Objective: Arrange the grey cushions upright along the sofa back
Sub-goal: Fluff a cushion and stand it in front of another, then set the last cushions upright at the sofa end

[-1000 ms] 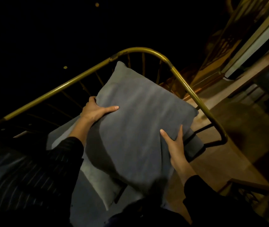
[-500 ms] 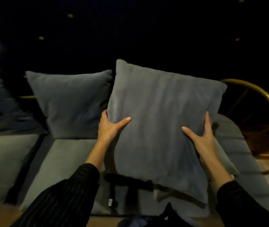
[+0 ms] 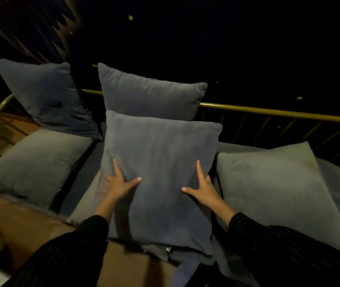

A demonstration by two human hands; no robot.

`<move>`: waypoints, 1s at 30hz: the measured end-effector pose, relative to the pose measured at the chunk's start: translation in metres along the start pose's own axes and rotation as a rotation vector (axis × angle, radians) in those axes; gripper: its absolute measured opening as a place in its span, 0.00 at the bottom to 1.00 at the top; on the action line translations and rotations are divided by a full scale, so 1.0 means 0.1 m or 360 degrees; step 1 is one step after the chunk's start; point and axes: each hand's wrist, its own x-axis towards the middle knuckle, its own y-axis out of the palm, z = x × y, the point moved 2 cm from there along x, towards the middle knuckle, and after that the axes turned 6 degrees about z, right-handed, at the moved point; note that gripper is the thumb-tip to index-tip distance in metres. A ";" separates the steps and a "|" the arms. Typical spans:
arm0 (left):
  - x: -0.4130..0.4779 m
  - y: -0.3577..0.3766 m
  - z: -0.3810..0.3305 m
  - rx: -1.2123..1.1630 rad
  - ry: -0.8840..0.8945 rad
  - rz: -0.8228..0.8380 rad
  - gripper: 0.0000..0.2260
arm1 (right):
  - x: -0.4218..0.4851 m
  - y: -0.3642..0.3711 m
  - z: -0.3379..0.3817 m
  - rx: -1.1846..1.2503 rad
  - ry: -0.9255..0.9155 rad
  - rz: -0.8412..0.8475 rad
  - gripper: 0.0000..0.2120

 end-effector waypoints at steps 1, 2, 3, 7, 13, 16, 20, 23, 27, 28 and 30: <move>-0.05 0.13 -0.11 0.0024 -0.0065 -0.0005 0.53 | 0.01 -0.02 -0.08 -0.0039 0.0034 0.0035 0.54; -0.11 0.25 -0.24 0.0014 -0.0076 -0.0094 0.50 | 0.02 -0.07 -0.15 -0.0068 0.0056 0.0065 0.54; -0.18 0.38 -0.38 0.0019 0.0005 -0.0225 0.46 | 0.02 -0.15 -0.21 -0.0082 0.0055 0.0090 0.53; -0.65 1.19 -0.96 0.0266 0.0745 -0.0405 0.31 | -0.08 -0.43 -0.39 0.0052 0.0039 0.0233 0.43; -0.92 2.41 -1.38 0.0331 0.0943 -0.0003 0.25 | -0.33 -1.04 -0.89 0.0002 0.0248 0.0056 0.25; -0.91 2.81 -1.45 0.0262 0.0743 0.0275 0.25 | -0.49 -1.75 -1.48 -0.0042 0.0403 -0.0356 0.20; -0.71 3.28 -1.52 0.0014 0.0371 0.0626 0.32 | -0.69 -2.69 -2.14 -0.0161 0.0652 -0.0636 0.25; -0.46 3.61 -1.52 -0.0305 0.0045 0.0737 0.45 | -0.77 -3.07 -2.51 -0.0217 0.0790 -0.0580 0.38; -0.32 3.84 -1.57 -0.0697 -0.0012 0.0702 0.51 | -0.71 -3.22 -2.95 0.0082 0.0900 -0.0545 0.53; -0.30 3.86 -1.57 -0.0751 0.0009 0.0709 0.50 | -0.68 -3.22 -3.04 0.0162 0.0901 -0.0591 0.57; -0.27 3.89 -1.57 -0.0831 0.0035 0.0743 0.48 | -0.67 -3.22 -3.19 0.0283 0.0923 -0.0659 0.59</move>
